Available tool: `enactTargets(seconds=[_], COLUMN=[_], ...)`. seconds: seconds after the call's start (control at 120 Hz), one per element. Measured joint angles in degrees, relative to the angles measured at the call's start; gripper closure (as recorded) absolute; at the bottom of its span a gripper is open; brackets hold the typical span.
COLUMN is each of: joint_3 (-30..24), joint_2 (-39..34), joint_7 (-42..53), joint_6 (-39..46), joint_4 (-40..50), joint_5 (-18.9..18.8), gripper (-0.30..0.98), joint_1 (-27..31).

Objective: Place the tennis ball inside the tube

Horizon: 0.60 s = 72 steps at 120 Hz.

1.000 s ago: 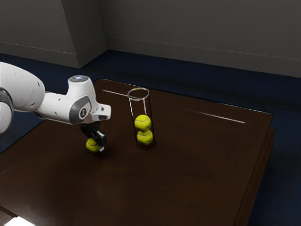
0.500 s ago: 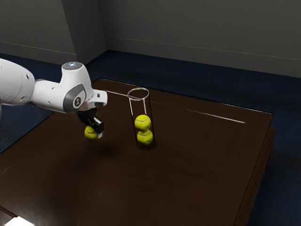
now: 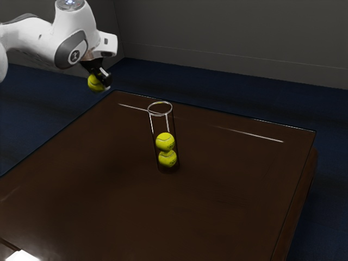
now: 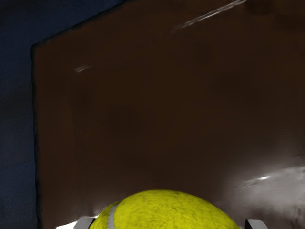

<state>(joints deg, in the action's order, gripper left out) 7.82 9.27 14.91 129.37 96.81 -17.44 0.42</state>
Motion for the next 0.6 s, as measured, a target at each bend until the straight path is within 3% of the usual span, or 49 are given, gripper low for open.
enactTargets(seconds=[0.175, 0.35, 0.6], joint_3=[-9.2, -15.1, -16.5], joint_2=[5.7, 7.0, 5.6], joint_7=[-1.1, -2.7, -6.9], joint_6=[-0.8, -1.3, -5.2], joint_4=[-9.6, -10.7, -7.9], joint_5=[-4.6, -8.5, -12.3], gripper=[0.56, 0.58, 0.58], joint_1=[1.8, 1.5, -3.5])
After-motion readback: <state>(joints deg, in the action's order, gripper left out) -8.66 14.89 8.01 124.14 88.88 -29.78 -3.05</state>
